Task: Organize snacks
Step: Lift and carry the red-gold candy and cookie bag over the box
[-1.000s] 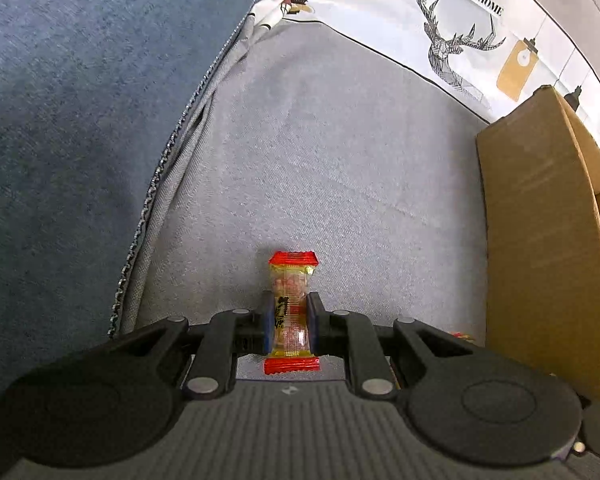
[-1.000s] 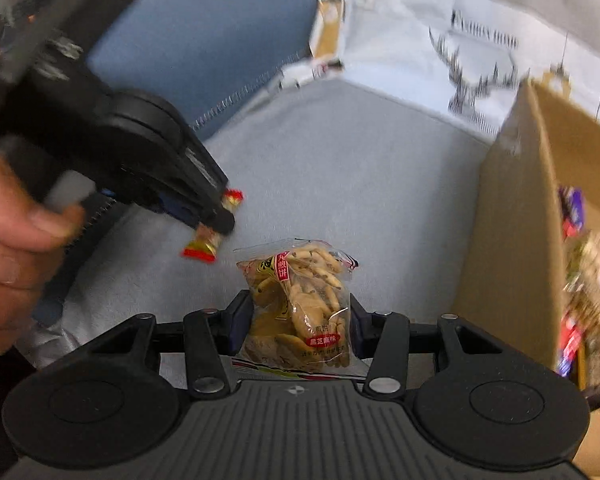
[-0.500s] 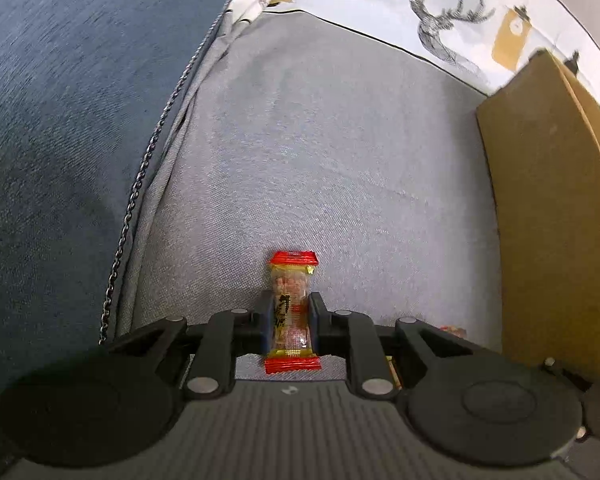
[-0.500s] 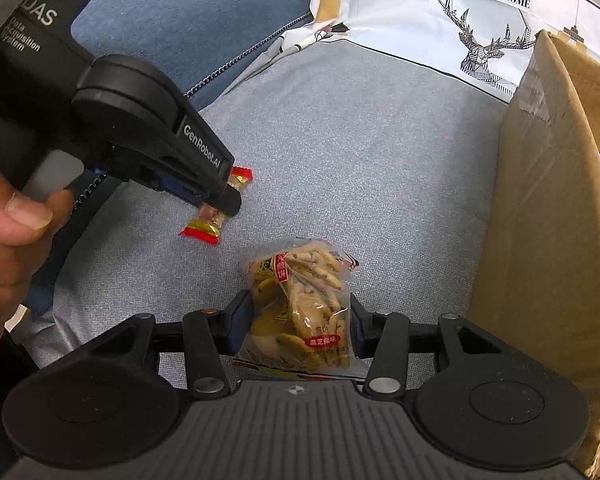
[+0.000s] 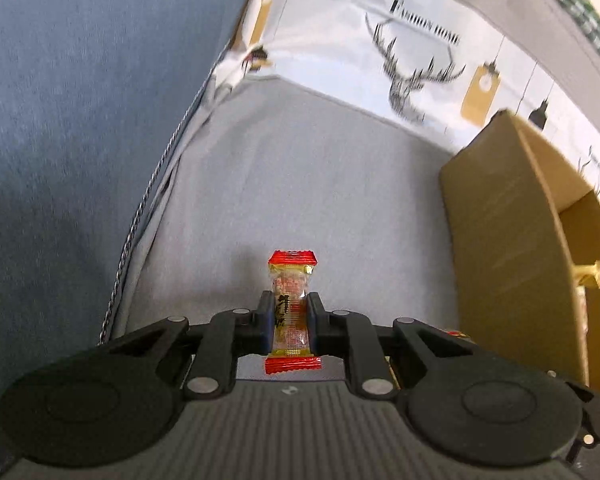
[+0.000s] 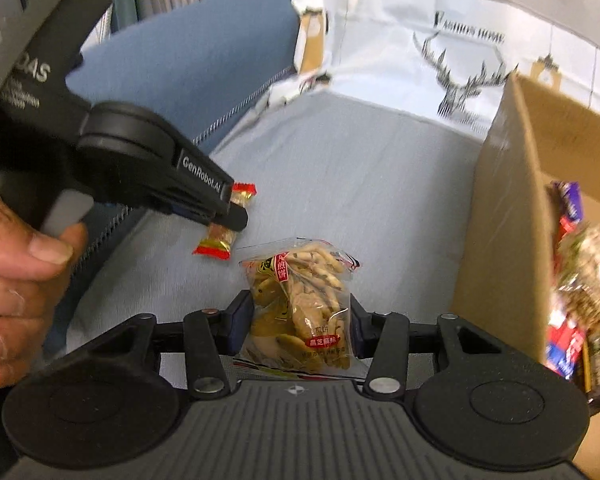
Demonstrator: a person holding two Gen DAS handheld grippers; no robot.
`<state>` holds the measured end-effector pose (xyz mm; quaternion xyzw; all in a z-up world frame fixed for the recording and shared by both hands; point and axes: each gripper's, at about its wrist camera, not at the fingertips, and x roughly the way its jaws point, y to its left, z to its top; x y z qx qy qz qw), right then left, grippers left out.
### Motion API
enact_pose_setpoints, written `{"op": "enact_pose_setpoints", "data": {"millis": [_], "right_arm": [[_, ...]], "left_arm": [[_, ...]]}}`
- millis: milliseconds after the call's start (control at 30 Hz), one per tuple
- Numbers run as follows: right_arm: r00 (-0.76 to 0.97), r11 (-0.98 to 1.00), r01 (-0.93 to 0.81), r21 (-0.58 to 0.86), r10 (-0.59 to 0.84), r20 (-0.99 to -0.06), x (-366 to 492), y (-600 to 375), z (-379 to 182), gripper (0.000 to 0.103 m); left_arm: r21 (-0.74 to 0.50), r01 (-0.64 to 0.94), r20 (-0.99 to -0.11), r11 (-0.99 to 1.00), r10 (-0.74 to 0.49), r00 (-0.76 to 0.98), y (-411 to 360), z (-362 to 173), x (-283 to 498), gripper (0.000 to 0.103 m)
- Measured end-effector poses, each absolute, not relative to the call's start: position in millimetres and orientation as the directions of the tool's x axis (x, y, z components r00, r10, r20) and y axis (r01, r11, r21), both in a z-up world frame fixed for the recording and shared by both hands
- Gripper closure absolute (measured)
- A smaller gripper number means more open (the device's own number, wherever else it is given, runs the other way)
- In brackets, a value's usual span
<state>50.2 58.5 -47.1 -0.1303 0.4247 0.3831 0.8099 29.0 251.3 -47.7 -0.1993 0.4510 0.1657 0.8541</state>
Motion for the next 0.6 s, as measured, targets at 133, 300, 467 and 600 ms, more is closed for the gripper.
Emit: {"op": "enact_pose_setpoints", "data": {"millis": [133,300,467,600], "right_arm": [[0.395,0.676,-0.73,0.103,0.539,-0.744,49,51,-34,0.054],[0.451,0.681,-0.726,0.094,0.575,-0.683,48,41,-17,0.054],[0.499,0.688,-0.722,0.076,0.593,-0.632,46,32,-6,0.054],[0.523,0.689,-0.721,0.07,0.608,-0.598,45,26,0,0.054]], "left_arm": [[-0.209,-0.458,-0.8,0.864,0.118,0.589,249,-37,29,0.086],[-0.237,-0.451,-0.759,0.86,0.125,0.638,245,-26,29,0.086],[-0.256,-0.43,-0.723,0.866,0.124,0.679,240,-19,28,0.086],[-0.26,-0.416,-0.706,0.872,0.122,0.697,237,-16,29,0.086]]}}
